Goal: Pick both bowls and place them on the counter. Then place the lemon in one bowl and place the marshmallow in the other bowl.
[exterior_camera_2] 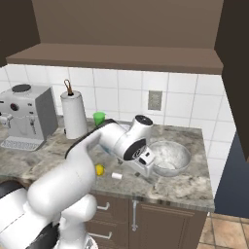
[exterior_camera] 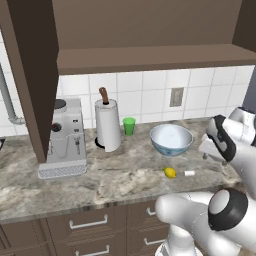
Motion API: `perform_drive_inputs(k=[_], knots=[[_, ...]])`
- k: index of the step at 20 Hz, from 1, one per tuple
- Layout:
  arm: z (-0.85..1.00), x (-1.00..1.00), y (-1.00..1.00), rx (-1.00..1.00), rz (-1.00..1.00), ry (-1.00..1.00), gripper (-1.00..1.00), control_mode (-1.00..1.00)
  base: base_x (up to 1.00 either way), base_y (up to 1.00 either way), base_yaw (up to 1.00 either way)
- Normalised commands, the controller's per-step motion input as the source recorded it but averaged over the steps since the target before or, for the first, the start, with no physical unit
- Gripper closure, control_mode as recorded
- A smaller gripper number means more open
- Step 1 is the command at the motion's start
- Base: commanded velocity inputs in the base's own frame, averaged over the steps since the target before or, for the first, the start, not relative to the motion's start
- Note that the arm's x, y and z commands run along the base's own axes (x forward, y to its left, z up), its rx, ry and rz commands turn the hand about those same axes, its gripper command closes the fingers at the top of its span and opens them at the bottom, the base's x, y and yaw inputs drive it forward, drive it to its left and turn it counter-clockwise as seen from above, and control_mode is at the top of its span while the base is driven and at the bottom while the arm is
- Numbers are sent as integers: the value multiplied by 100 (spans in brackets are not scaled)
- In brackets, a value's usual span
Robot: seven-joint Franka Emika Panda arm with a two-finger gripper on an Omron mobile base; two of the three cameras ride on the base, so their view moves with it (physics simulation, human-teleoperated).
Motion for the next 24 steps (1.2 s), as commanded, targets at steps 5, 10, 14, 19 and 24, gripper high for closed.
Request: perform_drive_inputs(k=[5,10,14,19,24], knots=[[-20,0,32,0,3,8,-100,-100,0,0,0],[-21,2,20,0,4,-1,-100,-100,0,0,0],[-28,-1,16,-2,3,-13,-100,-100,0,0,0],[-28,0,22,-11,5,-21,-100,-100,0,0,0],[-24,12,20,-10,3,-16,-100,-100,0,0,0]])
